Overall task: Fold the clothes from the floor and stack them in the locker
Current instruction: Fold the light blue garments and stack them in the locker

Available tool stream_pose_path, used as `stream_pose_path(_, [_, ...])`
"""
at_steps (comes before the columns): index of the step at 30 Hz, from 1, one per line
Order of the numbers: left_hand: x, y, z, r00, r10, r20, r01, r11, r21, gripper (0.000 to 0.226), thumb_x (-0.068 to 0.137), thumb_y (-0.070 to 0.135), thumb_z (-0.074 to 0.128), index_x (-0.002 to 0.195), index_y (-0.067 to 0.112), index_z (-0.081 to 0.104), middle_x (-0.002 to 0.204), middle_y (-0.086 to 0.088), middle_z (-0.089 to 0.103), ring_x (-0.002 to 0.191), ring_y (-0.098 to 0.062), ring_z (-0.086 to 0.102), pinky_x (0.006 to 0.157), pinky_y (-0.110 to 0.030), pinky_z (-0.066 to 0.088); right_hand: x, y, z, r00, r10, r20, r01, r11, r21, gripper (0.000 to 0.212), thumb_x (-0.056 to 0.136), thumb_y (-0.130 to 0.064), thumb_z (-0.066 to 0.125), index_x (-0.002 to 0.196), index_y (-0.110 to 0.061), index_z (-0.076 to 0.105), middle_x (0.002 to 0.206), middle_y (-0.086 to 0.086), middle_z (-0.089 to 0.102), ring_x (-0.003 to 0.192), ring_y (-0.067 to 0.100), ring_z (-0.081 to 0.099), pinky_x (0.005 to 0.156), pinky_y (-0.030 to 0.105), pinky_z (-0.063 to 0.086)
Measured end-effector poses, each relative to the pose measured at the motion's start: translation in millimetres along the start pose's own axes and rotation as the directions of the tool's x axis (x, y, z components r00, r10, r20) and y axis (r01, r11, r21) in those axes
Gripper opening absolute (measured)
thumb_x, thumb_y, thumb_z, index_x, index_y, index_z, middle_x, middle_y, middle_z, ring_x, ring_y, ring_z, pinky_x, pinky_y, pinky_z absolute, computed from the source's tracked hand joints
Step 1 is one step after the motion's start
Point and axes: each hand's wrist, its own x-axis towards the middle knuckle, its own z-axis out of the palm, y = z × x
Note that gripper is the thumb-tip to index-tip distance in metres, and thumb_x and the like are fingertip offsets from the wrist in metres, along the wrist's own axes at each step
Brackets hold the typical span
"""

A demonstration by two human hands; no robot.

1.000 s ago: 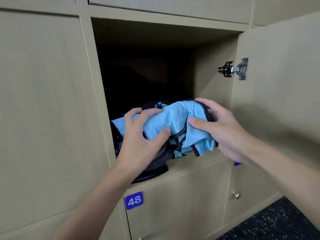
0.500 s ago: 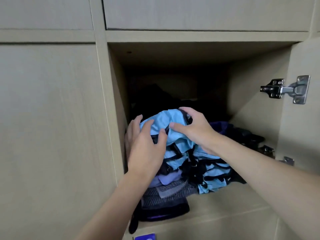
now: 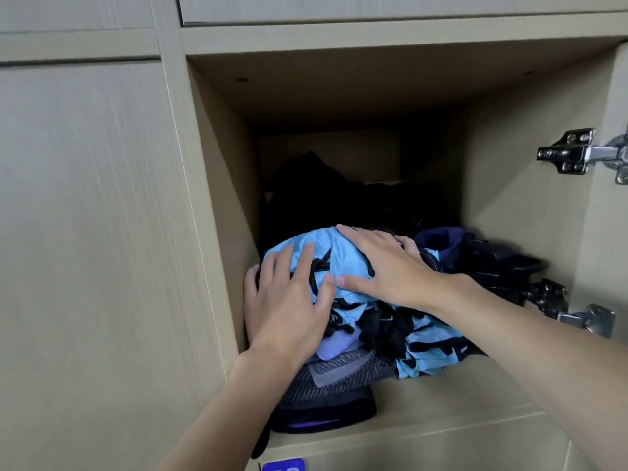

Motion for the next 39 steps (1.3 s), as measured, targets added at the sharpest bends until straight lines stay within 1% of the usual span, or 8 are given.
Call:
stream_pose_path(2, [-5,-4,10,1.000,-0.006,0.019,0.006,1.000,0.007,0.078,0.090,0.064,0.005,0.158,0.029,0.019,0.161,0.003,0.027,0.147,-0.018,0.018,0.118,-0.037,0.013,-1,4,5,1.000,-0.020,-0.019,0.019,1.000,-0.024,0.089,0.085,-0.074,0.048,0.155,-0.043,0.002,0.163,-0.013,0.006,0.148,0.013,0.010,0.119,0.044,0.008])
stream_pose_path(9, [-10,-3,31,0.997,-0.072,0.033,0.072,0.997,0.001,0.083,0.089,0.064,0.003,0.159,0.022,0.021,0.164,-0.003,0.024,0.150,-0.027,0.013,0.123,-0.042,0.012,7,6,18,0.999,-0.002,0.051,0.009,0.991,-0.130,0.090,0.085,-0.077,0.040,0.157,-0.036,0.004,0.162,-0.013,0.014,0.147,0.012,0.011,0.118,0.042,0.011])
stream_pose_path(14, [-9,-4,30,0.992,-0.098,0.074,0.098,0.995,0.003,0.086,0.084,0.062,-0.006,0.160,0.023,0.009,0.166,-0.003,0.013,0.151,-0.028,0.004,0.123,-0.041,0.004,9,5,17,0.997,0.017,0.071,-0.008,0.991,-0.133,0.090,0.085,-0.078,0.041,0.157,-0.036,0.005,0.162,-0.013,0.015,0.147,0.014,0.012,0.118,0.044,0.013])
stream_pose_path(20, [-2,-2,16,0.986,-0.107,0.127,0.111,0.994,-0.024,0.070,0.100,0.058,0.022,0.159,0.024,0.006,0.165,-0.005,0.006,0.151,-0.030,0.000,0.123,-0.042,0.003,0,-5,3,0.999,0.054,0.000,-0.054,0.993,-0.109,0.090,0.085,-0.075,0.046,0.156,-0.038,0.006,0.165,-0.007,0.007,0.151,0.016,0.003,0.122,0.045,-0.001])
stream_pose_path(26, [-4,2,-10,0.994,-0.059,0.094,0.069,0.992,-0.109,0.069,0.100,0.055,0.029,0.159,0.021,0.012,0.165,-0.012,0.008,0.151,-0.032,0.002,0.122,-0.044,0.004,-31,-19,-23,0.995,0.101,-0.024,-0.103,0.989,-0.108,0.092,0.084,-0.072,0.053,0.156,-0.038,0.007,0.164,-0.006,0.009,0.151,0.018,0.005,0.123,0.045,0.004])
stream_pose_path(29, [-18,3,-28,0.999,0.015,0.046,-0.009,0.990,-0.140,0.067,0.100,0.052,0.033,0.157,0.019,0.020,0.164,-0.014,0.015,0.151,-0.034,0.006,0.122,-0.046,0.005,-61,-34,-36,0.991,0.130,-0.044,-0.134,0.985,-0.106,0.087,0.086,-0.067,0.056,0.155,-0.033,0.015,0.162,-0.005,0.015,0.149,0.018,0.010,0.122,0.045,0.008])
stream_pose_path(33, [-56,11,-49,0.992,0.105,-0.065,-0.117,0.971,-0.210,0.061,0.093,0.049,0.038,0.141,0.014,0.049,0.148,-0.018,0.043,0.141,-0.038,0.033,0.115,-0.051,0.022,-115,-54,-35,0.980,0.195,-0.045,-0.198,0.977,-0.080,0.077,0.088,-0.060,0.058,0.152,-0.030,0.027,0.156,-0.005,0.025,0.146,0.020,0.018,0.118,0.044,0.013])
stream_pose_path(39, [-142,28,-51,0.938,0.328,0.110,-0.235,0.838,-0.492,0.053,0.085,0.045,0.036,0.115,0.011,0.064,0.112,-0.015,0.064,0.107,-0.039,0.056,0.092,-0.050,0.045,-220,-84,0,0.925,0.378,0.029,-0.377,0.926,-0.037,0.063,0.092,-0.051,0.058,0.146,-0.026,0.039,0.149,0.003,0.036,0.141,0.025,0.027,0.113,0.046,0.026])
